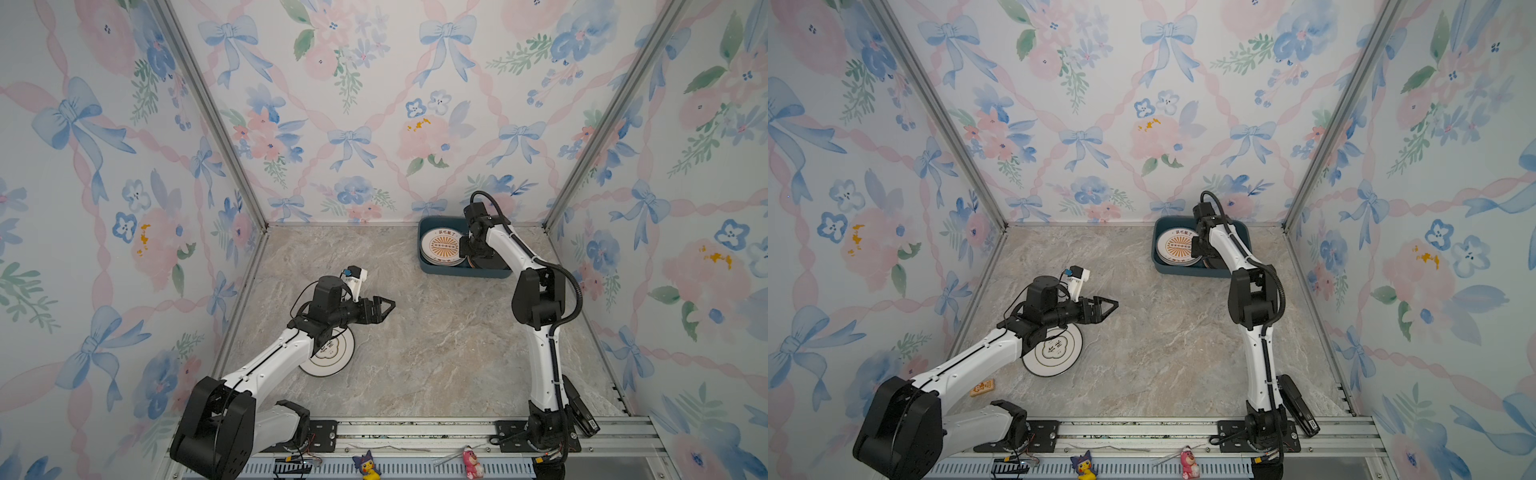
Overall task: Place the plates into the plastic bin on the countertop
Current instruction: 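Lift the right gripper out of the bin and swing it toward the white plate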
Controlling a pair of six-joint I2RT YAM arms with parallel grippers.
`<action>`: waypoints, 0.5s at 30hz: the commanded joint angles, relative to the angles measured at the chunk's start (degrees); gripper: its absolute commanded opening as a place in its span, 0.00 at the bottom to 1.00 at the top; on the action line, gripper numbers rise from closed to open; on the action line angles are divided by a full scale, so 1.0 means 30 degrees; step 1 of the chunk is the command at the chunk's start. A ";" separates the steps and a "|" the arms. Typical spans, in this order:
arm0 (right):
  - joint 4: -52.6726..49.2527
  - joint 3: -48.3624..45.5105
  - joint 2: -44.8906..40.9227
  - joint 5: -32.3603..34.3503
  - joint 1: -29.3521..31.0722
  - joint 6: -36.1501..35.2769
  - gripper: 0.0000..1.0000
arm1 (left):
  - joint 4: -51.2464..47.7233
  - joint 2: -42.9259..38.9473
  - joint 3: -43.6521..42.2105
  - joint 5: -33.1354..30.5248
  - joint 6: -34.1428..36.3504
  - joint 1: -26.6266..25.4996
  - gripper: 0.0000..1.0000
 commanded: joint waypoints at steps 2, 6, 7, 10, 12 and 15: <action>0.0868 -0.0835 -0.1615 -0.0529 -0.0168 -0.0249 0.68 | -0.0103 -0.0337 0.0296 -0.0125 0.0268 0.0105 0.98; 0.0788 -0.0720 -0.1681 -0.0739 -0.0181 -0.0286 0.68 | -0.0110 -0.0295 0.0335 -0.0183 0.0269 0.0098 0.98; 0.0738 -0.0698 -0.1710 -0.0667 -0.0166 -0.0282 0.68 | -0.0125 -0.0293 0.0339 -0.0155 0.0246 0.0113 0.98; 0.0541 -0.0610 -0.1711 -0.0453 -0.0278 -0.0235 0.68 | -0.0197 -0.0357 0.0368 -0.0183 0.0266 0.0114 0.98; 0.0499 -0.0759 -0.1886 -0.0407 -0.0369 -0.0217 0.68 | -0.0353 -0.0481 0.0388 -0.0292 0.0281 0.0098 0.98; 0.1045 -0.1916 -0.3060 -0.1261 -0.0391 -0.0133 0.68 | -0.0754 -0.0687 0.0448 -0.0772 0.0382 0.0135 0.98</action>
